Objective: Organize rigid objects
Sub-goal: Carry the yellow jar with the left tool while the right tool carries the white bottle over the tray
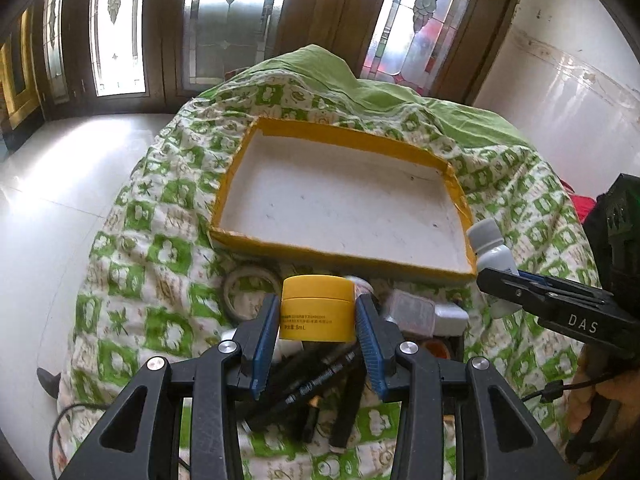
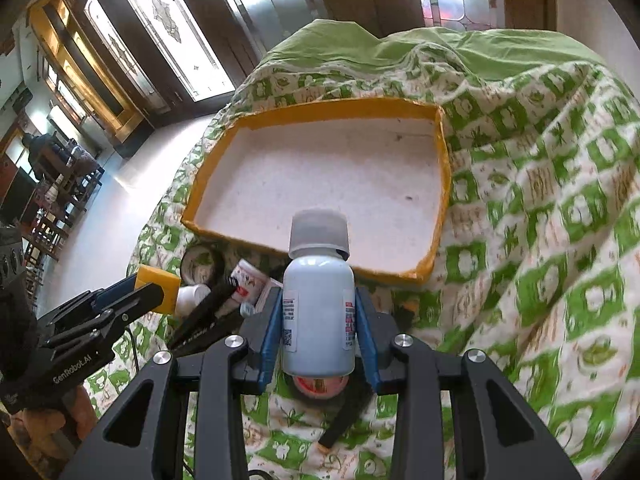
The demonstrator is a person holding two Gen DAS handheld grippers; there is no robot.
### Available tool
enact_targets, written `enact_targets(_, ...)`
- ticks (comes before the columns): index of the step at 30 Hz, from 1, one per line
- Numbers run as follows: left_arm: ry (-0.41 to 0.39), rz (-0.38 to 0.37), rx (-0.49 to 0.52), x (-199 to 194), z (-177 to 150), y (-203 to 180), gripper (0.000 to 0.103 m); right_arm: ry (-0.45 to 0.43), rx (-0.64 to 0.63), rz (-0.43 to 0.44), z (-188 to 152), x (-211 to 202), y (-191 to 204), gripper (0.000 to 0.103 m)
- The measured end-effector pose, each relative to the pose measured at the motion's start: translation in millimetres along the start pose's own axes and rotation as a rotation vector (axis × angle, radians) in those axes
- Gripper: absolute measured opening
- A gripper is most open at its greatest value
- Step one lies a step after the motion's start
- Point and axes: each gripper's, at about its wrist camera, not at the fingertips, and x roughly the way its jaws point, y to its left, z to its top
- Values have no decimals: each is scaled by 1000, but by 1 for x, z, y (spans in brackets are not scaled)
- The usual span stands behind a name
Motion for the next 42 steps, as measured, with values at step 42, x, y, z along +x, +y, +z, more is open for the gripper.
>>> enact_targets(42,95,25,4,129,74,-2,41,141,54,-107,62,103,-35,34)
